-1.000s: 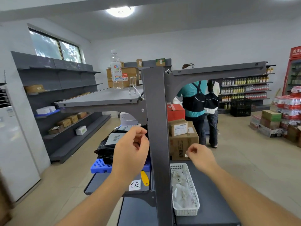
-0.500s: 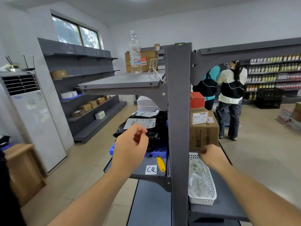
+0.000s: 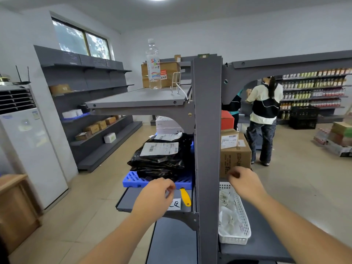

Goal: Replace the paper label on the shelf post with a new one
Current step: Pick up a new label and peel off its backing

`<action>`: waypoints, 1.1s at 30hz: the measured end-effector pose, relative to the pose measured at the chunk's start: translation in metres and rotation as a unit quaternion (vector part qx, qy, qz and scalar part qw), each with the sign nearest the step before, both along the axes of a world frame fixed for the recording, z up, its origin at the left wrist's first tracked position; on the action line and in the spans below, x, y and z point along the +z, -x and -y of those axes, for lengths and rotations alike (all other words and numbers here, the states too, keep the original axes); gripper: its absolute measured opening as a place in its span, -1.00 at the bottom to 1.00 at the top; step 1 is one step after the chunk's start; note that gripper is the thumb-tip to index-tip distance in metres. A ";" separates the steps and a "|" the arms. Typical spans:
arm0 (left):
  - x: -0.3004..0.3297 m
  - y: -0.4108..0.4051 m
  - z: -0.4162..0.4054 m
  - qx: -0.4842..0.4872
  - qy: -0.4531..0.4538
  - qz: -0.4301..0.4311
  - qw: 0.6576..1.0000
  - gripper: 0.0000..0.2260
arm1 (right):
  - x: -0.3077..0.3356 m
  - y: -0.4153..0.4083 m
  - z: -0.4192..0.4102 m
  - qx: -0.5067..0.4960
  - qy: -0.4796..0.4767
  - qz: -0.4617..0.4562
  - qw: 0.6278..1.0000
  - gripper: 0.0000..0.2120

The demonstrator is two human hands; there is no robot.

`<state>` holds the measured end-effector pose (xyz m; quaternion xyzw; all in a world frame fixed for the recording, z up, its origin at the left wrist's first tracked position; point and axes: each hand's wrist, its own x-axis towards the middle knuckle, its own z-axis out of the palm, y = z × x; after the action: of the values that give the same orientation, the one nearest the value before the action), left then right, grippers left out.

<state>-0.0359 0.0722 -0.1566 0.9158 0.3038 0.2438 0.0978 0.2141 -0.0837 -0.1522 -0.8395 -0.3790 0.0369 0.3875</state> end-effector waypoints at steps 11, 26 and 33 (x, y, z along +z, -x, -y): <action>-0.052 -0.014 -0.009 -0.029 0.019 -0.159 0.987 -0.62 | 0.017 0.020 0.025 -0.009 -0.052 -0.031 0.998 -0.82; -0.056 -0.012 -0.007 -0.018 -0.014 -0.049 0.999 -0.82 | 0.034 0.036 0.043 0.011 -0.179 -0.163 0.970 -0.60; -0.008 0.004 0.034 -0.090 -0.124 0.209 0.966 -0.89 | 0.057 0.063 0.057 0.091 -0.162 -0.159 0.970 -0.60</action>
<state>-0.0399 0.0385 -0.1648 0.8729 0.1609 0.4558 0.0665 0.1516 -0.1411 -0.0948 -0.7109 -0.3882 0.1425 0.5688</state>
